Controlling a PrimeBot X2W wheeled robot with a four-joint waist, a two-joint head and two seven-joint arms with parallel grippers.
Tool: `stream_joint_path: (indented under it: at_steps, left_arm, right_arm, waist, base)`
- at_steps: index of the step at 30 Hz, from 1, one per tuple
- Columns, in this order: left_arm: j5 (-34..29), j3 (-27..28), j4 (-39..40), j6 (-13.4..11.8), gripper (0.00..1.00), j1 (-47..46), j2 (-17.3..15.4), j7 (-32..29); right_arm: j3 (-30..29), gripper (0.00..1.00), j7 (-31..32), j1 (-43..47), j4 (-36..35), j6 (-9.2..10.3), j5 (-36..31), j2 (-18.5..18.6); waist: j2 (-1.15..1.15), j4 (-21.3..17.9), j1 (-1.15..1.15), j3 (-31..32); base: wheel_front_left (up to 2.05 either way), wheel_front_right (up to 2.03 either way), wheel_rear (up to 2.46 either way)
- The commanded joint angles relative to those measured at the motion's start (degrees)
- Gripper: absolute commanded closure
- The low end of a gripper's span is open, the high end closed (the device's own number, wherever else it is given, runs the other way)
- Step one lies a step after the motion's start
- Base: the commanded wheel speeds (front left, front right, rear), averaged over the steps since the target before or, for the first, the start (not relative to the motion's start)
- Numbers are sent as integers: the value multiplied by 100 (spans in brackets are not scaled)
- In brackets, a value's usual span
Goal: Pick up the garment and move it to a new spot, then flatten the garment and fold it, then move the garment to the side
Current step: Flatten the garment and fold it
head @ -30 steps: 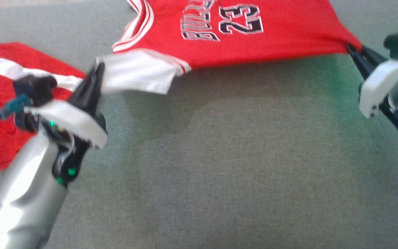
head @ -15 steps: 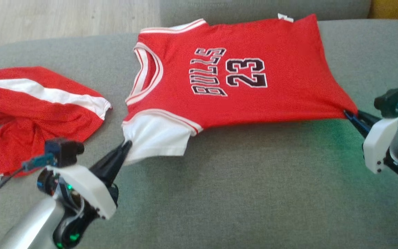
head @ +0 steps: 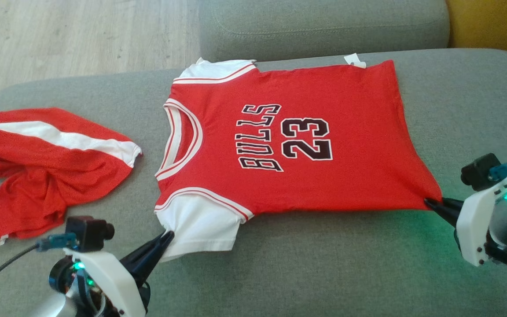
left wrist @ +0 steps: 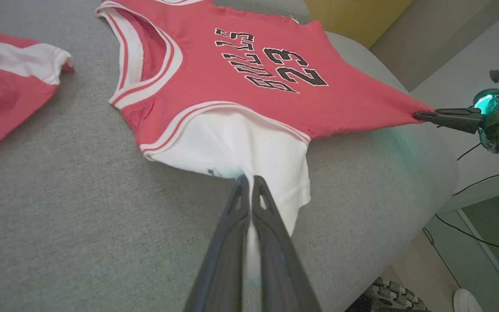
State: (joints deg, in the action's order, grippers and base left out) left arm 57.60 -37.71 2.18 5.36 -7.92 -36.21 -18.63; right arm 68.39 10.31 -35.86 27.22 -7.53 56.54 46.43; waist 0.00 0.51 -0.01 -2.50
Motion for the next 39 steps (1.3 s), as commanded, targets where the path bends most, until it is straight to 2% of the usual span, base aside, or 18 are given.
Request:
stream_joint_path:
  at_steps: [1,14,28,39]
  left_arm:
    - [2,317,231,-74,100,-293,-227,74]
    - [-410,327,-56,-100,100,-1069,-205,-25]
    - [-790,252,-1080,73,100,-2926,62,-470]
    - [-1363,-372,-2104,198,100,-4223,225,-619]
  right_arm:
    - [-17,100,35,0,-174,4,94,323]
    - [-92,100,49,-504,-278,4,23,350]
    - [-258,100,223,-1201,145,4,110,10]
    - [-252,100,209,-1733,545,4,143,-270]
  waist:
    - [0,-10,1,-22]
    - [0,22,1,-616]
    - [0,86,1,-1177]
    - [0,-54,1,-1652]
  base:
    - [0,0,0]
    - [0,0,0]
    - [0,0,0]
    - [0,0,0]
